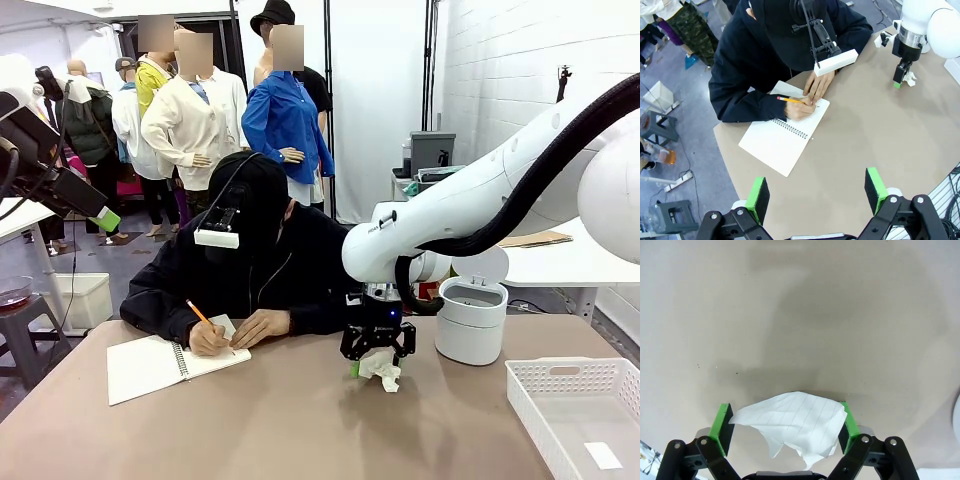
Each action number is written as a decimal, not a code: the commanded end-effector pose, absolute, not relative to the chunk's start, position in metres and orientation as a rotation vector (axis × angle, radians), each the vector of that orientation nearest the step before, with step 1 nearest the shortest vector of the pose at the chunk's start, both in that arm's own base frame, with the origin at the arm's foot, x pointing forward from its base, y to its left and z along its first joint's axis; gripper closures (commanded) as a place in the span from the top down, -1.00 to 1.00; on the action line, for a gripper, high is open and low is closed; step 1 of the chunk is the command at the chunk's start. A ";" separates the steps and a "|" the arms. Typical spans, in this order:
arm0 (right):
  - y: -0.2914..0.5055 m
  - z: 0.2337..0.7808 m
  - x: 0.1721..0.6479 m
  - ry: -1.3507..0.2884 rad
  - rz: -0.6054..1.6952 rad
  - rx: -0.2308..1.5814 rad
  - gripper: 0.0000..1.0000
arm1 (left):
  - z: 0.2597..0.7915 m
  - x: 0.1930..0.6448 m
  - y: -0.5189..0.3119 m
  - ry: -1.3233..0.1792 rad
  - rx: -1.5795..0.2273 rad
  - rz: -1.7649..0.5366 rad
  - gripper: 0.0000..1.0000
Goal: Sort the paper based on its condition.
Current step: If a person hands you a paper, place it in the Organizing basket , and if it's crumpled, put it in the Trash can.
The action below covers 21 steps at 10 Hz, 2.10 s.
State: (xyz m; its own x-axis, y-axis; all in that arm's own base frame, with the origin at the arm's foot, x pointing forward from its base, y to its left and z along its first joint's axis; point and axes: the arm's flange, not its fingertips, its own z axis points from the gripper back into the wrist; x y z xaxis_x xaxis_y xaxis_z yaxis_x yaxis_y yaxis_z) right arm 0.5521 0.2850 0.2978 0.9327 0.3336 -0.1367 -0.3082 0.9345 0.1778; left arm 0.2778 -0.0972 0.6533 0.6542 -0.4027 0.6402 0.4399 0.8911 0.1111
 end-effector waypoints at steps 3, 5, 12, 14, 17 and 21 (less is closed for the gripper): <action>0.285 0.298 0.553 0.167 0.334 0.150 0.24 | 0.654 0.277 -0.098 -0.713 -0.055 -0.478 1.00; 0.285 0.298 0.553 0.142 0.291 0.157 -0.15 | 0.654 0.277 -0.098 -0.713 -0.055 -0.478 1.00; 0.279 0.361 0.529 0.089 0.302 0.029 -0.15 | 0.654 0.277 -0.098 -0.713 -0.055 -0.478 1.00; 0.268 0.402 0.514 0.019 0.291 0.009 -0.15 | 0.654 0.277 -0.098 -0.713 -0.055 -0.478 1.00; 0.224 0.464 0.495 -0.105 0.233 -0.092 -0.15 | 0.654 0.277 -0.098 -0.713 -0.055 -0.478 1.00; 0.179 0.477 0.507 -0.021 0.417 -0.257 -0.15 | 0.654 0.277 -0.098 -0.713 -0.055 -0.478 1.00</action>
State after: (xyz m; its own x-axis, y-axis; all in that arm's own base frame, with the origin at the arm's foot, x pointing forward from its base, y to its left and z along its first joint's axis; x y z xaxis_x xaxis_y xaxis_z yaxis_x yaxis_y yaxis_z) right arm 0.5003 0.1823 0.4818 0.9337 0.3579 0.0052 -0.3492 0.9140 -0.2064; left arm 0.2778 -0.0972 0.6534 0.6541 -0.4027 0.6403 0.4399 0.8911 0.1110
